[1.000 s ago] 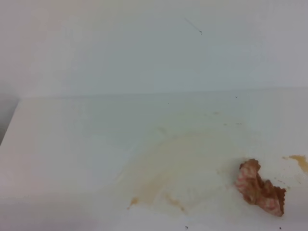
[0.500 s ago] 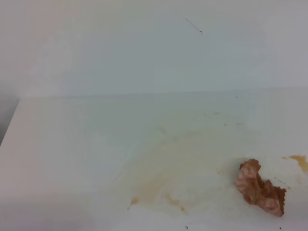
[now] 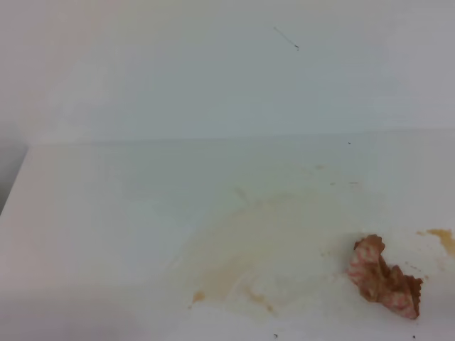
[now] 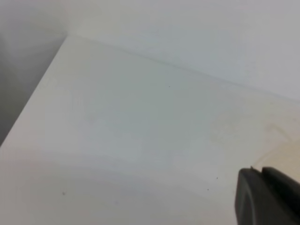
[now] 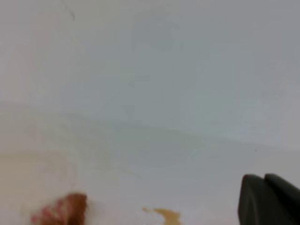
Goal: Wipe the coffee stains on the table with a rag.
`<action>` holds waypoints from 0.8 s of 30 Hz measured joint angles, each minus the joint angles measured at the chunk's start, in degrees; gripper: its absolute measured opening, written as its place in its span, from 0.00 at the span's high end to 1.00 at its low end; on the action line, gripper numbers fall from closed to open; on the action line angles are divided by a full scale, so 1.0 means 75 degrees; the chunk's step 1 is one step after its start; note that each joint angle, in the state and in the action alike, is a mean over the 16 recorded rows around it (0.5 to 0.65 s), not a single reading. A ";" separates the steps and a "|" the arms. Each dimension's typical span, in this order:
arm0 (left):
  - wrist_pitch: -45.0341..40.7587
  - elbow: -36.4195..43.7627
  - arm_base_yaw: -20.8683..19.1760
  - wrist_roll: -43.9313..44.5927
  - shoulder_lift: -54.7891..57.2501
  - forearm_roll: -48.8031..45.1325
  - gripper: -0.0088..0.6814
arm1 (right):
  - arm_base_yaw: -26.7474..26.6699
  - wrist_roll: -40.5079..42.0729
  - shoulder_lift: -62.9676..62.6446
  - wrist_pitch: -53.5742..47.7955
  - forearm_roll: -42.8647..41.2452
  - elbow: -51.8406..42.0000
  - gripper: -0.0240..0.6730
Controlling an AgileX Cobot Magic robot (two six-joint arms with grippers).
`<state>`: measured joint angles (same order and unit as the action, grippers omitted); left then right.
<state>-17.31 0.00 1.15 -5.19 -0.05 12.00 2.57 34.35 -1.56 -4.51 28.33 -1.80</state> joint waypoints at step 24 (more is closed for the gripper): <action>-0.0021 0.0000 0.0000 0.0001 0.0000 0.0000 0.99 | -0.0001 -0.4238 0.0022 -0.1516 -0.2897 0.0020 0.97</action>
<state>-17.47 0.00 1.15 -5.19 -0.05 12.00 2.56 2.57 -1.39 -15.88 6.60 -1.65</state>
